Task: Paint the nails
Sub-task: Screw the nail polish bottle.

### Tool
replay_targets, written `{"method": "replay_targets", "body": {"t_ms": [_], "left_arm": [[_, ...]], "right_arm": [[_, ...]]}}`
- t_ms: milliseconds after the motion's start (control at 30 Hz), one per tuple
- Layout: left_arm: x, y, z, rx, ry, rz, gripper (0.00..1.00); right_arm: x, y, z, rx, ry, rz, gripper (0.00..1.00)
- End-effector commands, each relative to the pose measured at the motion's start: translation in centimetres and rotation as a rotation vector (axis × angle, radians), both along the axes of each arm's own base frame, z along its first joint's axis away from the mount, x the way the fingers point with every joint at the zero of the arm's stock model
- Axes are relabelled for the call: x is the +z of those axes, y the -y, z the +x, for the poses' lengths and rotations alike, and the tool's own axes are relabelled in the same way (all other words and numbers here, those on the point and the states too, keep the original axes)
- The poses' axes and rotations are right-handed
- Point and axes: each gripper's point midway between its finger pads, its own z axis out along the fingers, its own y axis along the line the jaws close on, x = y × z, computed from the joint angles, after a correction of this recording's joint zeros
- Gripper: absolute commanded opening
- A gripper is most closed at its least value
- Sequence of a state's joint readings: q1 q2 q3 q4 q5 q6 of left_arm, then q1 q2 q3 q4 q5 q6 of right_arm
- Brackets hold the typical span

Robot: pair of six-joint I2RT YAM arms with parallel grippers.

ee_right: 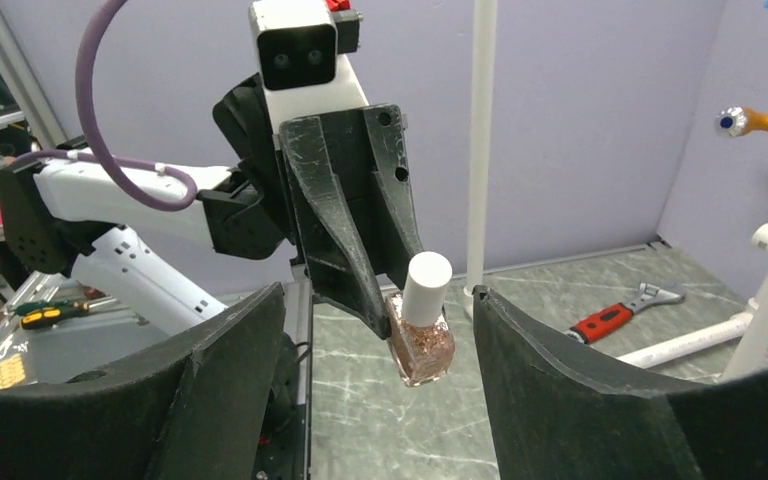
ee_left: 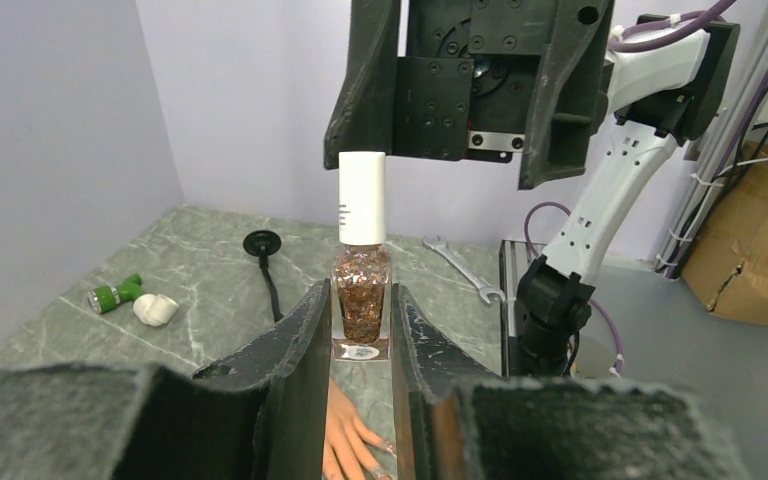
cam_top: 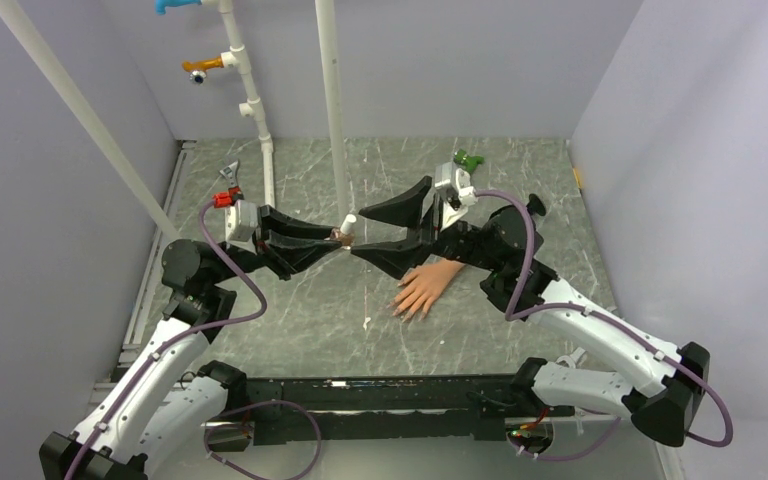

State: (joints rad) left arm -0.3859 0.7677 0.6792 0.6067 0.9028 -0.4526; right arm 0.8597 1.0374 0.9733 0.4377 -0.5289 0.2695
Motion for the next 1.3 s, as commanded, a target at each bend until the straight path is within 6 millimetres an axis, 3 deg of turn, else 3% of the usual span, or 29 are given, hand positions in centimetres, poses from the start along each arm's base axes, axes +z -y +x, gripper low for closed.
{"method": "replay_targets", "body": {"t_ms": [0, 567, 933, 1267], "left_arm": [[2.8, -0.3, -1.6, -0.034, 0.098, -0.03, 0.0], [2.7, -0.3, -1.8, -0.039, 0.101, -0.024, 0.0], [2.7, -0.4, -1.4, -0.017, 0.096, -0.021, 0.0], [2.8, -0.6, -1.0, 0.015, 0.093, -0.029, 0.0]], "right_arm": [[3.0, 0.2, -0.5, 0.023, 0.056, 0.079, 0.7], [2.6, -1.1, 0.4, 0.039, 0.03, 0.071, 0.45], [1.6, -1.4, 0.8, 0.033, 0.002, 0.063, 0.14], [0.7, -1.3, 1.0, 0.009, -0.02, 0.058, 0.06]]}}
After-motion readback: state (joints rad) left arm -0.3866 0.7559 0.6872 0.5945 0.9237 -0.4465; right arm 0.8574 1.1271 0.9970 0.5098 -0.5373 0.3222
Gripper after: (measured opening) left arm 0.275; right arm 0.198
